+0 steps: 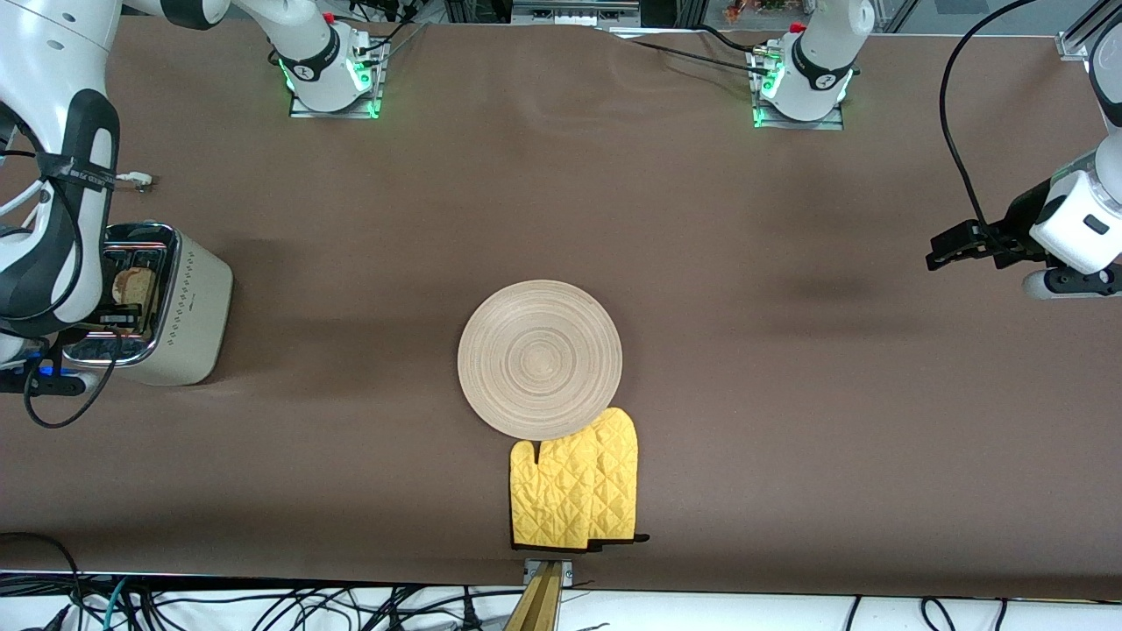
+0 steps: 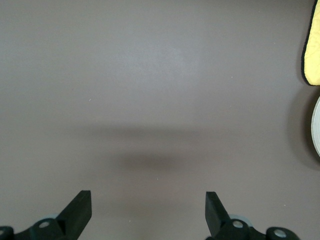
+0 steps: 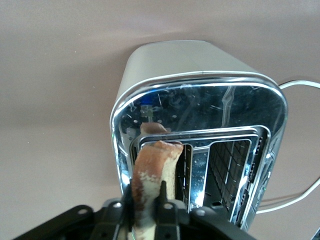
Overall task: Move plate and put bread in toaster
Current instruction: 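Open the right gripper to release the bread in the slot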
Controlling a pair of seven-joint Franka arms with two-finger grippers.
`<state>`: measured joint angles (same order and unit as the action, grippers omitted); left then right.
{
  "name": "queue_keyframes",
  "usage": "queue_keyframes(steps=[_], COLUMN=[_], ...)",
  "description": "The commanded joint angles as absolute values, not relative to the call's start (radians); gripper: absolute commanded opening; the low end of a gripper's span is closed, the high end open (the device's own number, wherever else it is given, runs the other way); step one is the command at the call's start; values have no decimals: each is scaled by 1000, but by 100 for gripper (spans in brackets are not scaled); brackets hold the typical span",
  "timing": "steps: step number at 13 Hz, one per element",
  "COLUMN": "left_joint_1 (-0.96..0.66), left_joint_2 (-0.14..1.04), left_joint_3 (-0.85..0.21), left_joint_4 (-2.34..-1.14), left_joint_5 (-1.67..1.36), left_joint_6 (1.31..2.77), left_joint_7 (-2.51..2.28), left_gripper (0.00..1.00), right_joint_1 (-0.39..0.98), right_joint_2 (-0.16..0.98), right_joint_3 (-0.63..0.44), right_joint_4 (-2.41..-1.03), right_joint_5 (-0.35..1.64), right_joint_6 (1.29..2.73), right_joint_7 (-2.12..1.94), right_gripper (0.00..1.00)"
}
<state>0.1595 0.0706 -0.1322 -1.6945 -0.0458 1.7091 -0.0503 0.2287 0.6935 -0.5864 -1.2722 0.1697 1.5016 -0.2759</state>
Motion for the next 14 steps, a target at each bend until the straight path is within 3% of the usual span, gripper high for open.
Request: queue_keyframes(steps=[1, 8, 14], left_joint_1=[175, 176, 176], left_joint_2=[71, 74, 74], left_joint_3=[-137, -137, -137], left_joint_4=[-1681, -1681, -1681], left_joint_5=[-67, -67, -67], left_joint_6=[1695, 1695, 1695], left_joint_7=[-41, -46, -46], left_gripper=[100, 100, 100], right_joint_1=[218, 209, 210], right_joint_2=[712, 674, 542], right_joint_3=[-575, -583, -586], right_joint_4=[-1279, -1270, -1249], right_joint_5=[193, 190, 190], right_joint_6=[1555, 1539, 1419], right_joint_7=[-279, -354, -371], right_gripper=[100, 100, 100])
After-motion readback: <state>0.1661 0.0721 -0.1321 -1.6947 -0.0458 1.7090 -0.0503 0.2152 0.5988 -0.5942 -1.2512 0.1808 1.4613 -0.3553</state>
